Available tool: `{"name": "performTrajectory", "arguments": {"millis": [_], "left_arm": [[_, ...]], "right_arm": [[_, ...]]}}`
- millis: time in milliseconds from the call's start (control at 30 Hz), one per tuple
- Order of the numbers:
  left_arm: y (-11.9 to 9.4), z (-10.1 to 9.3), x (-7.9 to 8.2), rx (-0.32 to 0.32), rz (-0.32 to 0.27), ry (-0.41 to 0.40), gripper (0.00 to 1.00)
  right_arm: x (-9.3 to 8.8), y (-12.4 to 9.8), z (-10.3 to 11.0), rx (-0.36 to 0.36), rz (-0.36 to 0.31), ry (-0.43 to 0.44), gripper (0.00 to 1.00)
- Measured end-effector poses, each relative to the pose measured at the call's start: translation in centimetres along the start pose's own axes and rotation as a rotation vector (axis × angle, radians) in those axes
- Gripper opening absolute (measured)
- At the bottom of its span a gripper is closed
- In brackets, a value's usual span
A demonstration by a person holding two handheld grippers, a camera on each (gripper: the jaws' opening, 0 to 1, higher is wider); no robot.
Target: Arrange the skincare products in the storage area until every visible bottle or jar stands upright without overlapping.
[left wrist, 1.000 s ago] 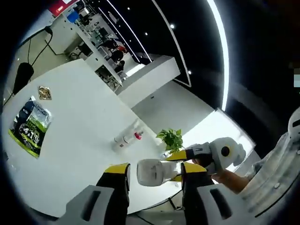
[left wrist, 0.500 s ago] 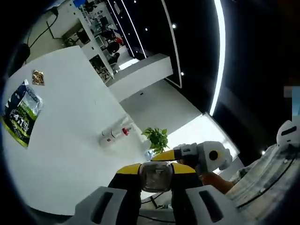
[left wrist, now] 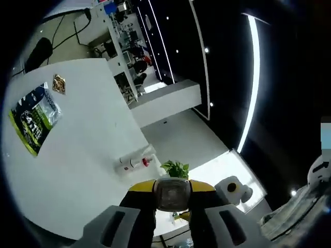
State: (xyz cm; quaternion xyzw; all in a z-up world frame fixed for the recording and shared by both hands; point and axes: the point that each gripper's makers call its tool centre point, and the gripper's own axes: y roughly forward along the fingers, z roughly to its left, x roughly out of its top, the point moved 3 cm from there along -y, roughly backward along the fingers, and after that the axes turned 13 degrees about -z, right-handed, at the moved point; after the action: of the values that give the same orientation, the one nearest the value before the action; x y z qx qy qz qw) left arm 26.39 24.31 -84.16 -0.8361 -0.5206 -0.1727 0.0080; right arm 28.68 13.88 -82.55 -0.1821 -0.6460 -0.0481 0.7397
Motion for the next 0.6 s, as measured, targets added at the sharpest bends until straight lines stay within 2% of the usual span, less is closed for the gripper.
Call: {"name": "performTrajectory", "arguments": {"millis": [33, 67, 133, 167, 233, 267, 300, 367, 400, 433, 467, 533, 567, 600], "left_arm": [[0.1, -0.2, 0.3, -0.010, -0.012, 0.006, 0.22], [0.3, -0.6, 0.7, -0.022, -0.038, 0.018, 0.22], [0.6, -1.0, 1.2, -0.038, -0.062, 0.032, 0.22], [0.9, -1.4, 1.5, -0.053, -0.078, 0.068, 0.22], [1.5, -1.9, 1.6, -0.069, -0.084, 0.111, 0.22], [1.7, -2.1, 1.4, -0.074, -0.082, 0.118, 0.22], [2.0, -2.3, 1.1, -0.077, -0.081, 0.124, 0.22], [2.4, -2.3, 0.7, -0.092, -0.065, 0.168, 0.22], [2.6, -2.4, 0.3, -0.087, -0.059, 0.188, 0.22], [2.6, -2.4, 0.2, -0.085, -0.057, 0.190, 0.22], [2.6, -2.3, 0.1, -0.091, -0.053, 0.206, 0.22], [2.6, -2.2, -0.6, -0.100, -0.024, 0.246, 0.22], [2.5, -2.2, -0.9, -0.106, -0.005, 0.268, 0.22], [2.5, -2.2, -1.2, -0.111, 0.009, 0.293, 0.22]], "right_arm": [[0.2, -0.2, -0.1, -0.018, -0.038, 0.072, 0.37], [0.4, -0.6, -0.5, -0.064, -0.085, 0.185, 0.38], [0.5, -0.8, -0.8, -0.100, -0.138, 0.281, 0.41], [0.3, -0.9, -0.8, -0.118, -0.177, 0.389, 0.45], [0.2, -0.5, 0.1, -0.076, -0.222, 0.601, 0.51], [0.0, -0.3, 0.5, -0.069, -0.223, 0.671, 0.51], [0.1, 0.0, 1.1, -0.033, -0.249, 0.714, 0.49], [0.5, 0.3, 1.4, -0.022, -0.300, 0.800, 0.47], [0.7, 0.4, 1.3, -0.019, -0.329, 0.884, 0.47], [0.8, 0.3, 1.2, -0.018, -0.342, 0.911, 0.47], [1.1, 0.3, 0.7, -0.031, -0.389, 1.002, 0.47], [1.1, 0.1, -0.2, -0.046, -0.447, 1.127, 0.46], [0.6, 0.0, -0.6, -0.079, -0.446, 1.174, 0.46], [0.6, -0.1, -0.6, -0.076, -0.455, 1.184, 0.45]]}}
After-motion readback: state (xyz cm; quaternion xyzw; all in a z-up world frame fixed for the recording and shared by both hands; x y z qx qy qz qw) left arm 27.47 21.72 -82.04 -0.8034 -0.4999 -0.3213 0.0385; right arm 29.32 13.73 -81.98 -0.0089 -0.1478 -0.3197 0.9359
